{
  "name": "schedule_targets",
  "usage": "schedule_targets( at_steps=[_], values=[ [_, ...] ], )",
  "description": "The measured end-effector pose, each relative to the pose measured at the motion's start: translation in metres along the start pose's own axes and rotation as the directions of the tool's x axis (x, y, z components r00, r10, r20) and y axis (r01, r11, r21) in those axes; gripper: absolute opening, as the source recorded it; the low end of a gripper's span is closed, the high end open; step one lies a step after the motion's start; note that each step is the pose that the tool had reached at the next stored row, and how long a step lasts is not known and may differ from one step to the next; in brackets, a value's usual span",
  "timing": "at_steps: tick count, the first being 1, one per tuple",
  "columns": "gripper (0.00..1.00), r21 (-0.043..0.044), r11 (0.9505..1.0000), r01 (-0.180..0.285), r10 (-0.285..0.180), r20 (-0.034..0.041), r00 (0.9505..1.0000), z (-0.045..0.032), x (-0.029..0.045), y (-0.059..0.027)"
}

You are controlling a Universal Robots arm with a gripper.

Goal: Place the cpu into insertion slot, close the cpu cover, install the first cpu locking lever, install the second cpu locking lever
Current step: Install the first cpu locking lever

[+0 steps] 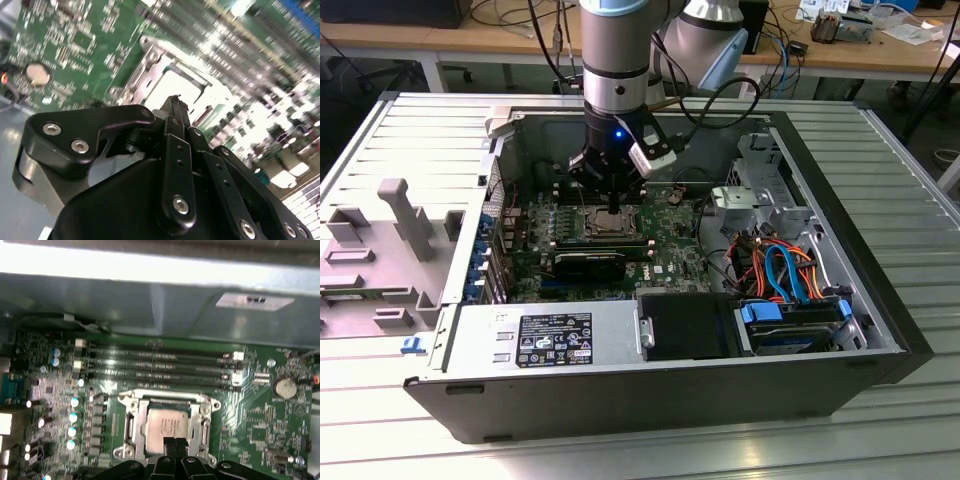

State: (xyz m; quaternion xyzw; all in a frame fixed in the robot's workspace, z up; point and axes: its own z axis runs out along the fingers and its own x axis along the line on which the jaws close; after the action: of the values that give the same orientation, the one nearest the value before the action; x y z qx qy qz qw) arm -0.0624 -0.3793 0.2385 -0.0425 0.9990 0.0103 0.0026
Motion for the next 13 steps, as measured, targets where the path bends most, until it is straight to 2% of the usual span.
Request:
schedule_targets(
  at_steps=[1, 2, 5, 13],
  values=[
    [0.11, -0.0208, 0.9998, 0.0, 0.0, 0.0019, 1.0, 0.0, 0.0, 0.0],
    [0.11, -0.0316, 0.9995, 0.001, 0.0, 0.0028, 1.0, 0.0001, 0.0, 0.0],
    [0.11, -0.0337, 0.9992, 0.021, -0.021, 0.0026, 0.9998, 0.0, 0.0, 0.0],
    [0.11, -0.0337, 0.9992, 0.021, -0.021, 0.0025, 0.9998, -0.0009, 0.0, 0.0]
  ],
)
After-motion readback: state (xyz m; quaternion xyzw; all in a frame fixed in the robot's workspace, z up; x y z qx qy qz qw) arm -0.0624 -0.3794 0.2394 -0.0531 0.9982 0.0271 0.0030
